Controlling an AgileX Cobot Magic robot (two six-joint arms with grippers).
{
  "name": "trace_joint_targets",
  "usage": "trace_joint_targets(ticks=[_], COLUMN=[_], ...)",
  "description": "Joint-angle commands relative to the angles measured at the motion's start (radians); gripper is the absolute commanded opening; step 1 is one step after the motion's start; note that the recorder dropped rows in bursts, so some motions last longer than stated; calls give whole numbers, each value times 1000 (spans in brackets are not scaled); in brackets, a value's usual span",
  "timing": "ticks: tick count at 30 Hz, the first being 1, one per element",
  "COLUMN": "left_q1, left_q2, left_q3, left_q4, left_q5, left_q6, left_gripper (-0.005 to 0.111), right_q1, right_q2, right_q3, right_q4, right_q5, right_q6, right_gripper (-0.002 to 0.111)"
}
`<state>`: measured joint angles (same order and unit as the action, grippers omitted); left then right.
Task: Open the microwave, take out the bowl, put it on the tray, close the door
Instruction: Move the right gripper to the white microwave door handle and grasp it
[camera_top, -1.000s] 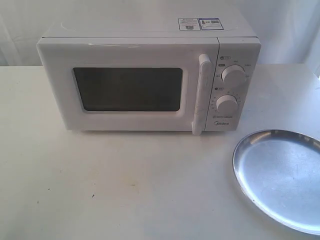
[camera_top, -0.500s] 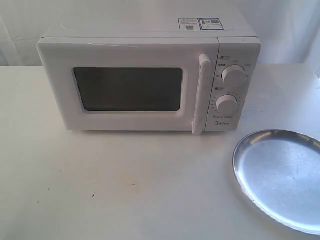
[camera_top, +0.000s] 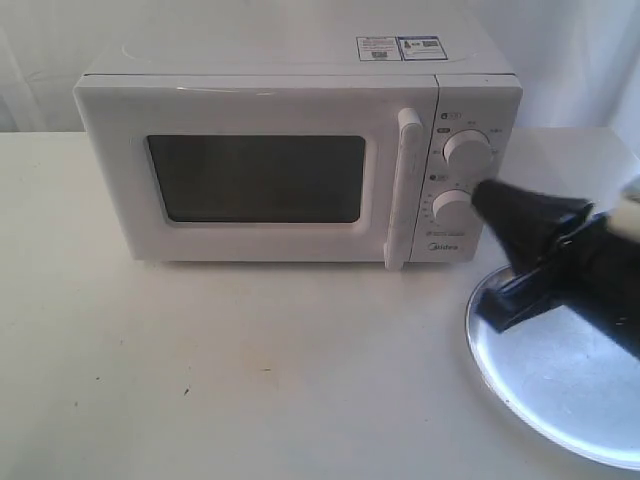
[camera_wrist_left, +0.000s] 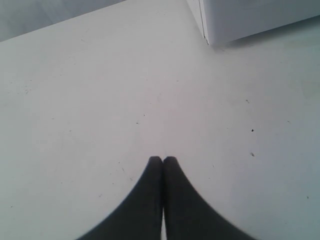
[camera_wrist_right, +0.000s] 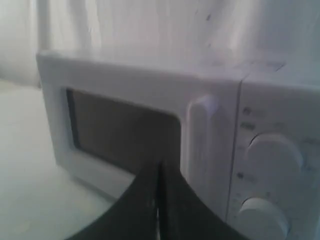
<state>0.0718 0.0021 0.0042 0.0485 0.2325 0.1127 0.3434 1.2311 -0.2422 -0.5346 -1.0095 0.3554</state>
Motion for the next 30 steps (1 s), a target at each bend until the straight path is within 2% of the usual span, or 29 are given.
trace_joint_targets(ticks=[1,6,12,15,20,23,24,27,30], left_q1=[-3,-3,-3,-3,-3,-3,-3,-3,-3], left_q2=[-2,-2,-2,-2,-2,-2,-2,-2,-2], left_q3=[-4,-4,-4,-4,-4,-4,-4,-4,-4], left_q4=[-4,-4,-4,-4,-4,-4,-4,-4,-4], left_q5=[-1,-1,-1,-1,-1,-1,-1,-1,-1], left_q6=[-4,-4,-4,-4,-4,-4,-4,-4,-4], left_gripper=[0,0,0,0,0,0,0,0,0], right_q1=[-4,-4,-4,-4,-2,-2,-2,5,15], right_q2=[278,470,536,545,545,559,569,611,656], right_q3=[-72,-138,-194,-217,-282,-314,-326,-354,-384], right_q4=[-120,-67,128,152,90,27,16,-5,-19], right_q5=[-117,-161,-179,-149,-54,-37,-37,-30,-28], right_q6=[-137,-315,-329,-374,-386,-386,-382,-350,-355], right_gripper=[0,0,0,4,21,41,52,69,69])
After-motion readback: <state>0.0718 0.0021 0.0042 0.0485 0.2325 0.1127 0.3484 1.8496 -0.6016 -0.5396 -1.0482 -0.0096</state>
